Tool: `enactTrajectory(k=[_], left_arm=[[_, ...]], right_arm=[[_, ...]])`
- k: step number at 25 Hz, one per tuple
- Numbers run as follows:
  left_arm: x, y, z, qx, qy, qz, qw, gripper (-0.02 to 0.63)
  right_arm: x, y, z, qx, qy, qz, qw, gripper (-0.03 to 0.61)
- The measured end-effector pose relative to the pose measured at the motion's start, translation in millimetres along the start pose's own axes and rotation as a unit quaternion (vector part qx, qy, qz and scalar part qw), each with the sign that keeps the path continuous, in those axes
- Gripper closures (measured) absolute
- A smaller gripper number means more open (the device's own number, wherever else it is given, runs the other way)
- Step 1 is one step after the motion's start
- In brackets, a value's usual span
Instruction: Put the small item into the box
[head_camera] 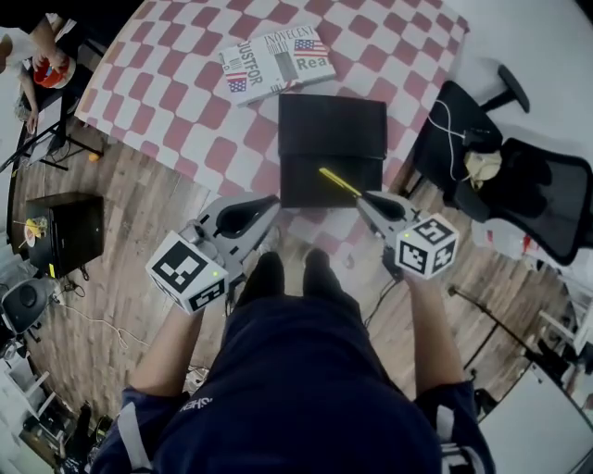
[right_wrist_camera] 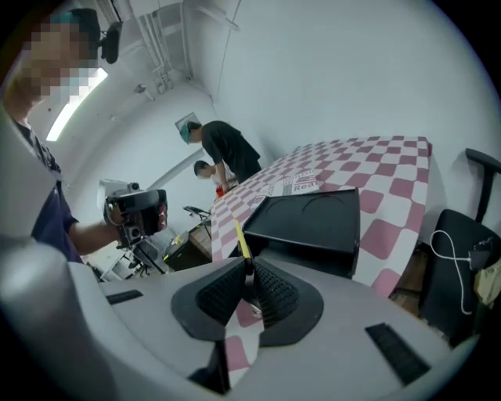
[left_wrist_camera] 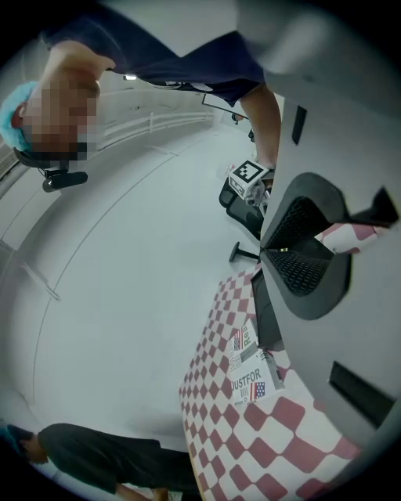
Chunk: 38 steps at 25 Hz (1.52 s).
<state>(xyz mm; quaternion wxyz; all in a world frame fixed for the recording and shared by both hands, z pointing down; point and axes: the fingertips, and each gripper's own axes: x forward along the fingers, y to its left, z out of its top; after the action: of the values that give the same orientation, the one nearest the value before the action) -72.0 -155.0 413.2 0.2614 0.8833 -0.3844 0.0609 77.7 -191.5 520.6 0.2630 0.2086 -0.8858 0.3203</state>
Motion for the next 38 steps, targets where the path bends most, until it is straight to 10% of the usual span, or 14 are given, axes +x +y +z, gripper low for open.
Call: enactTrajectory(k=[16, 30, 38], left_arm=[[15, 16, -5, -0.032, -0.009, 0.058, 0.9978, 0.575], [4, 27, -3, -0.035, -0.012, 0.052, 0.9980, 0.575], [-4, 28, -2, -0.029, -0.014, 0.039, 0.9987, 0.575]], right_arm=[[89, -34, -41, -0.198, 0.205, -0.012, 0.958, 0.532], [116, -48, -74, -0.393, 0.355, -0.057, 0.846, 0.531], [110, -45, -77, -0.364, 0.371, -0.054, 0.853, 0.489]])
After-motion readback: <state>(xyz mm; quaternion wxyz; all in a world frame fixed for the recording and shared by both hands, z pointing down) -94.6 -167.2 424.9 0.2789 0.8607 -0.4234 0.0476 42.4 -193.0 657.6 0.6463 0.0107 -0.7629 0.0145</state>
